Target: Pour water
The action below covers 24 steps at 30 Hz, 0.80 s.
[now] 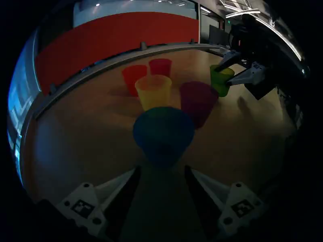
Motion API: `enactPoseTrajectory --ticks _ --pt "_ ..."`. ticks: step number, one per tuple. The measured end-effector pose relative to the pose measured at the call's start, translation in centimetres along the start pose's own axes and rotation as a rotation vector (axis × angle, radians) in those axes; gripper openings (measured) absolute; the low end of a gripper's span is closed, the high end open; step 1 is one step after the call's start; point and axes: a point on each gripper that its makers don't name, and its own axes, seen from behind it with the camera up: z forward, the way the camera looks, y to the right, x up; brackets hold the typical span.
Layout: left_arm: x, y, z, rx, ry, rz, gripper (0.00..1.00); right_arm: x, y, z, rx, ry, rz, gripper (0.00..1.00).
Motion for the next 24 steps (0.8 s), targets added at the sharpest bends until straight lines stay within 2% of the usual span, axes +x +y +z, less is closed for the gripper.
enactPoseTrajectory --ticks 12,24 --pt "-0.2 -0.5 -3.0 0.054 0.057 -0.04 0.79 -1.0 -0.1 0.9 0.01 -0.035 -0.008 0.91" --pt "-0.3 -1.2 -4.4 0.086 0.094 -0.094 0.79 -1.4 0.1 0.6 0.002 -0.039 -0.015 0.93"
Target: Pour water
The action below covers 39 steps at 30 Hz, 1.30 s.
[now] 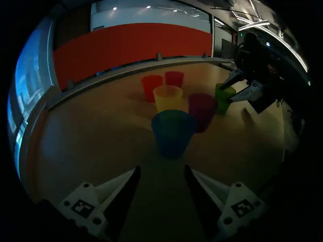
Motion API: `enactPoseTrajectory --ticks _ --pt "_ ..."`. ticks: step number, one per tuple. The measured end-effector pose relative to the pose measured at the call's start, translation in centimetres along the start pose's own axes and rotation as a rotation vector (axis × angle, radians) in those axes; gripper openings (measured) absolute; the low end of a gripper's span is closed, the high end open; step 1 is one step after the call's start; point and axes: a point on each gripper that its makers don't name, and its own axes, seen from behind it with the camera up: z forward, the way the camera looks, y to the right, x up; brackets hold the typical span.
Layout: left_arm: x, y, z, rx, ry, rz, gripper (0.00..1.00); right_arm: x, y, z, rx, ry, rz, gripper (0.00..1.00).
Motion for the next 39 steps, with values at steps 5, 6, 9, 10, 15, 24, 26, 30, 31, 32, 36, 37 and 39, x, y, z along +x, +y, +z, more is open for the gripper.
enactPoseTrajectory --ticks 5,6,9,10,15,24,26,30,31,32,36,37,39 --pt "0.2 -0.3 -0.3 0.012 0.011 -0.012 0.79 -0.3 0.1 -0.4 -0.007 -0.003 -0.004 0.95" --pt "0.2 -0.4 -0.3 0.014 0.012 -0.015 0.79 -0.4 0.1 -0.5 -0.007 -0.005 -0.003 0.95" --pt "0.3 -0.6 -0.5 0.02 0.018 -0.025 0.79 -0.9 0.1 -1.0 -0.009 -0.013 0.003 0.95" --pt "0.3 -0.7 -0.6 0.024 0.023 -0.028 0.79 -1.2 0.0 -1.2 -0.01 -0.015 0.004 0.95" --pt "0.9 -1.6 -1.4 0.051 0.061 -0.052 0.79 -2.5 -0.1 -2.5 -0.023 -0.022 0.008 0.95" --pt "2.7 -3.5 -3.4 0.109 0.157 -0.138 0.79 -4.2 0.0 -6.0 -0.076 0.011 0.045 0.95" --pt "3.3 -3.9 -3.8 0.128 0.188 -0.164 0.79 -4.2 -0.1 -6.8 -0.092 0.031 0.055 0.95" --pt "4.9 -4.6 -4.7 0.176 0.258 -0.198 0.79 -3.8 0.2 -8.6 -0.134 0.077 0.076 0.95" --pt "5.5 -4.7 -5.0 0.189 0.28 -0.202 0.79 -3.6 0.3 -9.0 -0.147 0.091 0.083 0.95" --pt "6.1 -4.9 -5.3 0.205 0.305 -0.207 0.79 -3.5 0.5 -9.5 -0.163 0.106 0.09 0.95" --pt "9.0 -5.3 -6.6 0.258 0.407 -0.221 0.79 -2.6 1.5 -11.3 -0.229 0.17 0.126 0.95" --pt "9.7 -5.4 -6.9 0.271 0.432 -0.225 0.79 -2.3 1.8 -11.7 -0.247 0.189 0.138 0.95" --pt "11.1 -5.6 -7.4 0.3 0.485 -0.231 0.79 -1.6 2.4 -12.7 -0.286 0.23 0.163 0.95"
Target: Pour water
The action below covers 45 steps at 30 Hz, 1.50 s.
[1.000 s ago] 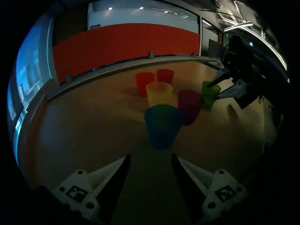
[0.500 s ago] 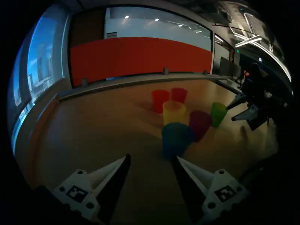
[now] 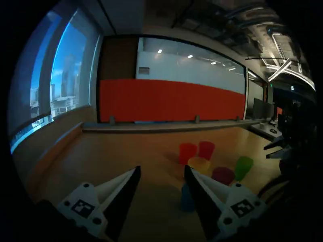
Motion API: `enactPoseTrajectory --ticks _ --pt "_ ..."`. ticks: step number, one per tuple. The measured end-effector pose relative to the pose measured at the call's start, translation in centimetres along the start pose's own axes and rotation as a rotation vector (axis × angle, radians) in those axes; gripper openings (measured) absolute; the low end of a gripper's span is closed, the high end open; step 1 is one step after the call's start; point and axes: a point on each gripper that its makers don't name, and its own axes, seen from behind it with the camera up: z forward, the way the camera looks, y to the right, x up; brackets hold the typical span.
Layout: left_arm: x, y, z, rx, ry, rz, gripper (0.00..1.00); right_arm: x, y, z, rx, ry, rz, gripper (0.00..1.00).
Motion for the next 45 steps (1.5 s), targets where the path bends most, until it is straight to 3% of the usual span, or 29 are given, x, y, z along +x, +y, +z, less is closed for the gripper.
enactPoseTrajectory --ticks 5,9,20,30,36,45 --pt "2.7 -0.3 0.5 0.083 0.115 -0.003 0.79 1.8 2.0 -1.3 -0.098 0.085 0.05 0.95" --pt "3.3 -0.6 1.0 0.155 0.179 -0.009 0.79 2.7 3.4 -2.1 -0.178 0.143 0.072 0.95" --pt "2.9 -0.5 1.0 0.287 0.242 0.029 0.79 3.8 6.5 -4.5 -0.355 0.247 0.107 0.95" --pt "0.9 -1.0 1.4 0.338 0.249 0.042 0.79 3.8 8.5 -5.7 -0.464 0.292 0.12 0.95" --pt "0.4 -0.8 1.8 0.338 0.255 0.07 0.79 4.0 8.8 -5.8 -0.482 0.305 0.138 0.95" --pt "-0.8 -0.9 2.5 0.329 0.258 0.046 0.79 4.4 8.9 -6.0 -0.499 0.307 0.138 0.95"
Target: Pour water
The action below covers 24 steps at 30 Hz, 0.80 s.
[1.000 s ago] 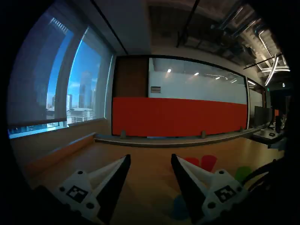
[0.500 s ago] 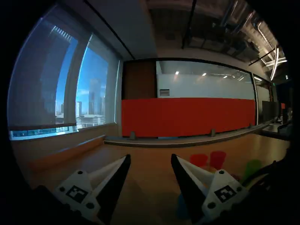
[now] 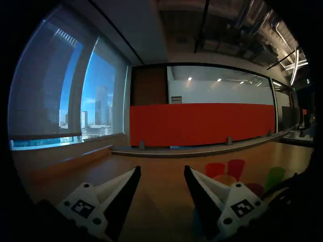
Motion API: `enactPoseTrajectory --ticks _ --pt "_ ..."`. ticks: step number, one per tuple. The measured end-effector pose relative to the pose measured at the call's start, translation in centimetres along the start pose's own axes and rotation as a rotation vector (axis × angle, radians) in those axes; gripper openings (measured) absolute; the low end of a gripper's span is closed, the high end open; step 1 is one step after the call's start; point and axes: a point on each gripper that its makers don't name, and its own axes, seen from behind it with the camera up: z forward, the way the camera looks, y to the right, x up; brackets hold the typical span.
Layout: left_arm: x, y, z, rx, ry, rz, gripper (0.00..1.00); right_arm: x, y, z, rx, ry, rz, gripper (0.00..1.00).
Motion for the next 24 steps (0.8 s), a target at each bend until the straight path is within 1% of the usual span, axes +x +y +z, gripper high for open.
enactPoseTrajectory --ticks 12,24 --pt "-1.6 1.0 0.6 -0.04 -0.011 -0.011 0.79 0.3 0.2 -0.4 -0.004 0.002 0.002 0.95" --pt "-2.7 1.0 1.0 -0.048 -0.025 -0.015 0.79 0.3 0.4 -0.4 -0.01 0.0 0.002 0.95"
